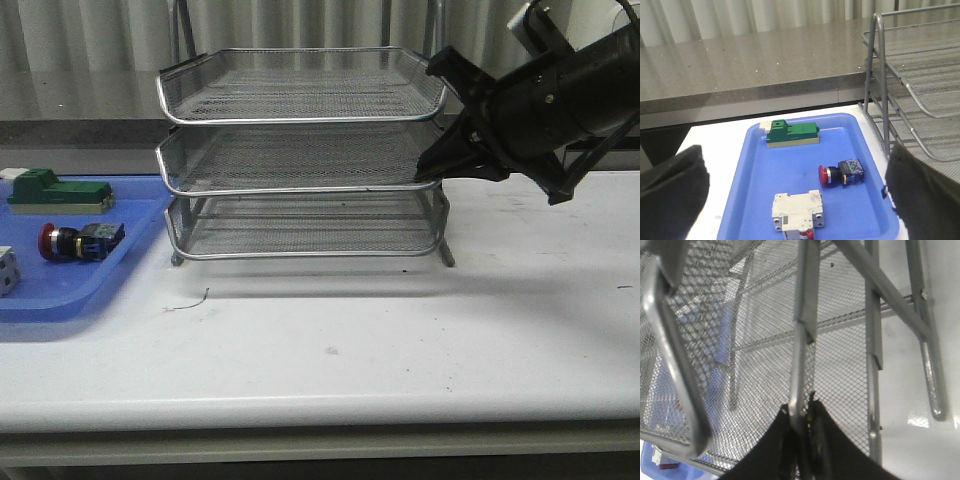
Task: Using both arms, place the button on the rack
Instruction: 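Reach the right gripper to the middle wire tray's front edge and grip it, then pull the middle wire tray out toward the robot with the right gripper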
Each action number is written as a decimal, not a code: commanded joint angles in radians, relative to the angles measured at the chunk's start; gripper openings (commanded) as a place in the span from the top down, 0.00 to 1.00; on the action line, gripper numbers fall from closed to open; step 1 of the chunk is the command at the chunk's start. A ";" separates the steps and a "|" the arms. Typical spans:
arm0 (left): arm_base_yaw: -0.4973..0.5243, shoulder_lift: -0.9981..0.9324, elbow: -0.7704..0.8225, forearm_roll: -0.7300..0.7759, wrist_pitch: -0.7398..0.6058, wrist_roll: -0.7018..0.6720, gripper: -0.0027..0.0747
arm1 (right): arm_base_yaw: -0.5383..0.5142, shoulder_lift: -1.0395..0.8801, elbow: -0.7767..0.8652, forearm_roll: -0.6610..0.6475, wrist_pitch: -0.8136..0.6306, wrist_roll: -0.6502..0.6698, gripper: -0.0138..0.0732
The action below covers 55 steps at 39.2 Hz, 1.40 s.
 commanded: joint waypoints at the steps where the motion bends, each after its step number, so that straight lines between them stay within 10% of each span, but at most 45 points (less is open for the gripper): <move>1: -0.006 0.009 -0.038 -0.009 -0.085 -0.003 0.09 | -0.010 -0.044 -0.030 0.088 0.058 -0.013 0.79; 48: -0.006 0.009 -0.038 -0.009 -0.085 -0.003 0.09 | -0.010 -0.341 0.485 0.088 0.178 -0.224 0.79; 55: -0.006 0.009 -0.038 -0.009 -0.085 -0.003 0.09 | -0.010 -0.341 0.482 0.088 0.179 -0.246 0.59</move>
